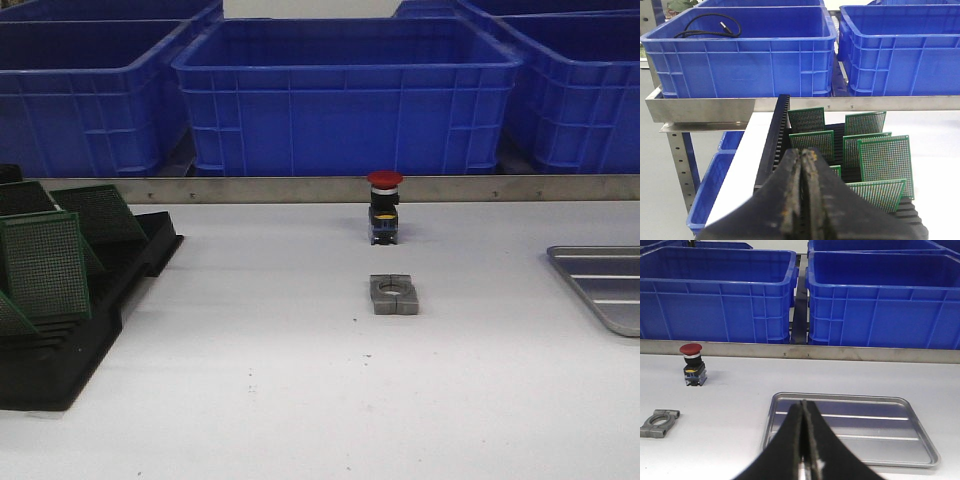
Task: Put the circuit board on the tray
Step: 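Move the left gripper down toward the green boards in the black rack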
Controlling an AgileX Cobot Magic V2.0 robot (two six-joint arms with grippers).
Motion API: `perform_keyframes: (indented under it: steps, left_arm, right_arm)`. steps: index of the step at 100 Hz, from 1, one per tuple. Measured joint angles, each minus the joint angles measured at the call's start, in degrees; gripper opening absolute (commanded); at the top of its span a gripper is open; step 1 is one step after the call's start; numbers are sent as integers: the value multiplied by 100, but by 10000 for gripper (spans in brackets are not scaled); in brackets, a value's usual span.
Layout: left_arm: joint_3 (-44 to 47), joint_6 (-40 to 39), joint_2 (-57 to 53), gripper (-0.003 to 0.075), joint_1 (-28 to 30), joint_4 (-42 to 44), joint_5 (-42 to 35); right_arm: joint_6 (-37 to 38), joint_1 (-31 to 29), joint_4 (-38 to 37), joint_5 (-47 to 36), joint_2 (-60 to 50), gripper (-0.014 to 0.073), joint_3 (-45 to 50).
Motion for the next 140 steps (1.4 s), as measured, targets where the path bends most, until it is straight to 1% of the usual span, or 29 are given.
perform_keyframes:
  steps: [76,129,136,140]
  left_arm:
    - [0,0,0,-17,0,0,0]
    - [-19,0,0,-18,0,0,-463]
    - [-103,0,0,-18,0,14,-239]
    - [-206,0,0,-18,0,64,17]
  right_arm:
    - [0,0,0,0,0,-62,0]
    - [0,0,0,0,0,-62,0]
    - [0,0,0,0,0,-62,0]
    - [0,0,0,0,0,-62,0]
